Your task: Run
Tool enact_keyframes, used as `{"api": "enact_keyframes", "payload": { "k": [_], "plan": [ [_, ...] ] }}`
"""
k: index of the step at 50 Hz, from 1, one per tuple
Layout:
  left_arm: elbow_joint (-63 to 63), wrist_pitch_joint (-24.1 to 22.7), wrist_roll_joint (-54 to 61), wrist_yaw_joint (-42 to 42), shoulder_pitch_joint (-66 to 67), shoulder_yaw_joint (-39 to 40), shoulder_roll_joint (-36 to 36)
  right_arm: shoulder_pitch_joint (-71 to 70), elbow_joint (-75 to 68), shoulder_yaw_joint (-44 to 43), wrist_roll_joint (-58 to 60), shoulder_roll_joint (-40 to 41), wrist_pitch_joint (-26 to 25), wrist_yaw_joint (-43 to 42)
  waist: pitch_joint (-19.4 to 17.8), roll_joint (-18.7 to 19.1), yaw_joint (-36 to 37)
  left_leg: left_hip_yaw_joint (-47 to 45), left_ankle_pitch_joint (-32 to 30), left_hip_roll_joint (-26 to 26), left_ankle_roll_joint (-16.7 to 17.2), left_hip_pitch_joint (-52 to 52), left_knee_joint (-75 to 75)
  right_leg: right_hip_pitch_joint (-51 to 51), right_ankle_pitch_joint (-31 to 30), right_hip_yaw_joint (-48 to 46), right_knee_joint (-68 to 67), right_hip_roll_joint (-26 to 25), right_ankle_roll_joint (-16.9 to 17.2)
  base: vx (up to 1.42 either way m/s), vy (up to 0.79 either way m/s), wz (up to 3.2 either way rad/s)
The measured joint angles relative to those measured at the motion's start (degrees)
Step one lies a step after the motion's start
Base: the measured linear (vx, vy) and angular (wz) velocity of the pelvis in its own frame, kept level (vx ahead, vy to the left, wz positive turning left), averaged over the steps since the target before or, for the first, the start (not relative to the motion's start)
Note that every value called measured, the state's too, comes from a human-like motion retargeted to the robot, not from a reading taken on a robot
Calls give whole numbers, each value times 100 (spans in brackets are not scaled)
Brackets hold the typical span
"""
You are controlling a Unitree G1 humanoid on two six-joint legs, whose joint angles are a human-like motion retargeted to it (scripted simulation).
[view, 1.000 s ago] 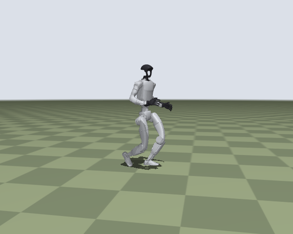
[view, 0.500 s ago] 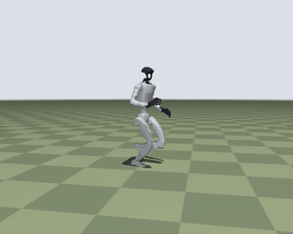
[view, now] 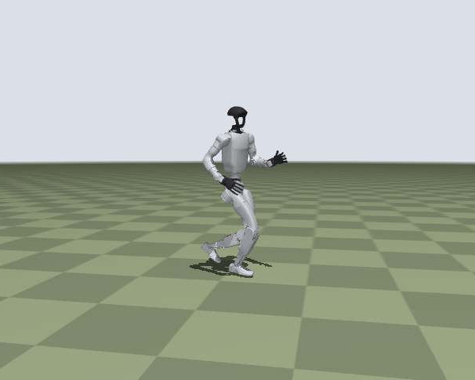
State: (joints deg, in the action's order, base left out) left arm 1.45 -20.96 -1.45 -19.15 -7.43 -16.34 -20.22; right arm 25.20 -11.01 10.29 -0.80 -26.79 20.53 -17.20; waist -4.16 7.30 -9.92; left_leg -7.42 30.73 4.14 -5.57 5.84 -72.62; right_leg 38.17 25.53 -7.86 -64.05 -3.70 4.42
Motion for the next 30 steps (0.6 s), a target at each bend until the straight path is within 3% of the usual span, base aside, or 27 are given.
{"api": "enact_keyframes", "payload": {
  "k": [2,5,7,10,13,15,18,20,22,25,30],
  "plan": [
    [272,167,69,182,465,-118,107,-457,304,-19,40,15,56,-141,-79,19,221,-100,-252,508,-263,278,-1314,-221,479,29,-374,-228,-389,-7,-9,-30],
    [787,550,123,462,1203,-41,277,-1644,680,-139,352,-49,-91,-478,-364,32,716,19,15,1189,-858,1228,-3122,-768,1426,142,-666,-590,-933,-5,-11,-7],
    [842,678,208,740,1753,193,351,-2444,923,-219,558,-99,-168,-692,-434,-50,1077,174,360,1096,-930,2115,-3333,-1339,1584,299,-360,-672,-938,0,-9,11],
    [442,563,488,1216,2764,556,231,-2743,1387,-284,471,-100,-67,-695,-280,-393,1518,-205,734,462,-939,2947,-2062,-2277,1030,540,190,-362,-379,6,10,31],
    [21,457,803,1377,3373,777,129,-2305,1570,-211,328,-53,73,-464,-11,-877,1644,-683,709,-683,-608,3026,545,-2845,-249,590,165,379,512,5,17,57],
    [-154,455,848,1237,3401,833,161,-1935,1447,-97,333,23,66,-265,88,-1138,1538,-747,613,-1321,-507,2867,1557,-2963,-857,554,-330,826,781,-2,8,66],
    [-462,371,575,831,2876,913,274,-1226,867,110,510,179,-127,-78,37,-1304,1332,-560,1196,-1616,-897,2697,813,-2820,-1031,424,-1863,1287,654,-5,-3,41],
    [-600,419,90,222,1978,950,261,-870,142,186,698,385,-284,0,-94,-1470,1093,-339,1791,-1682,-943,2494,430,-2238,-958,370,-3092,1679,405,-8,-15,51],
    [-690,493,-265,-233,1019,961,183,-499,-412,235,759,450,-319,110,-113,-1562,698,-152,1927,-1854,-943,2125,625,-1314,-542,502,-3816,1988,144,-6,-3,51],
    [-727,438,-259,-387,140,954,104,167,-417,196,450,201,-136,395,-22,-1196,215,11,1791,-1882,-943,1045,1231,-170,1,632,-3495,1836,-48,8,16,-20],
    [-529,-87,49,174,222,314,74,774,282,-127,-238,17,12,515,149,-96,101,72,-19,-364,55,244,542,247,-230,91,-276,254,168,4,-3,-45]
  ]
}}
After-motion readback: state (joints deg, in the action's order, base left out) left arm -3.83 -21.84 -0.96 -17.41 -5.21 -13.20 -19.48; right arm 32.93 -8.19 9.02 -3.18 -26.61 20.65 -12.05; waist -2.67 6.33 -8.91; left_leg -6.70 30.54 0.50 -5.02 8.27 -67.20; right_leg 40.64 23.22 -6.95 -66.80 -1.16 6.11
